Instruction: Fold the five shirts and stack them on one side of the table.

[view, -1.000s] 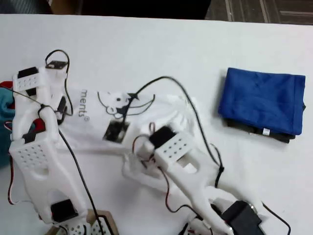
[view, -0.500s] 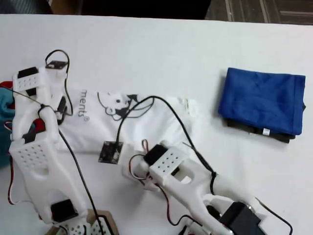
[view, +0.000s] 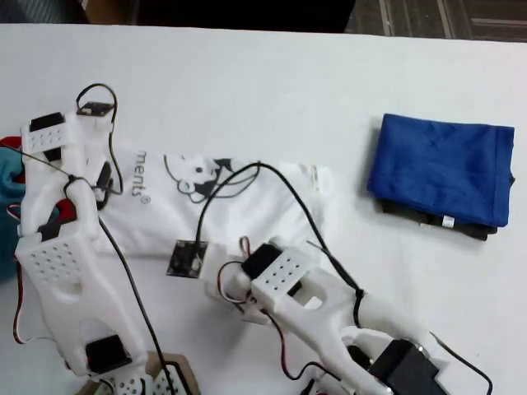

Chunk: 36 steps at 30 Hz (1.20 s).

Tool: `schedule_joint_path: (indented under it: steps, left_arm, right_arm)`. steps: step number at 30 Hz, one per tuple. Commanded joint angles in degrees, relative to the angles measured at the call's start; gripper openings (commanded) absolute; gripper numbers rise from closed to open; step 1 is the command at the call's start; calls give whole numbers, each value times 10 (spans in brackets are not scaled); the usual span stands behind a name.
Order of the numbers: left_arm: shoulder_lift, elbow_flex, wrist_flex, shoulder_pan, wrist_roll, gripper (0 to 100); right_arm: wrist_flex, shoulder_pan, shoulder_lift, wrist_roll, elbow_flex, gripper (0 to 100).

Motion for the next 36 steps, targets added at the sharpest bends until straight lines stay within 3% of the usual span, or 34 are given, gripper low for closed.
schedule_joint_path:
  steps: [1, 6, 14, 29, 31, 36]
  left_arm:
    - [9, -11, -24, -4, 3, 27]
    - [9, -11, -25, -4, 3, 27]
    - [9, -11, -25, -4, 3, 27]
    - [9, -11, -23, -4, 3, 27]
    - [9, -11, -23, -4, 3, 27]
    - [9, -11, -23, -4, 3, 27]
  right_arm:
    - [19, -4, -25, -4, -3, 241]
    - [29, -6, -25, -26, -3, 243]
    - [26, -91, -21, -47, -3, 243]
    - [-19, -72, 150, -67, -50, 239]
    - [-17, -72, 158, -65, -50, 209]
    - [-15, -71, 162, -63, -50, 13]
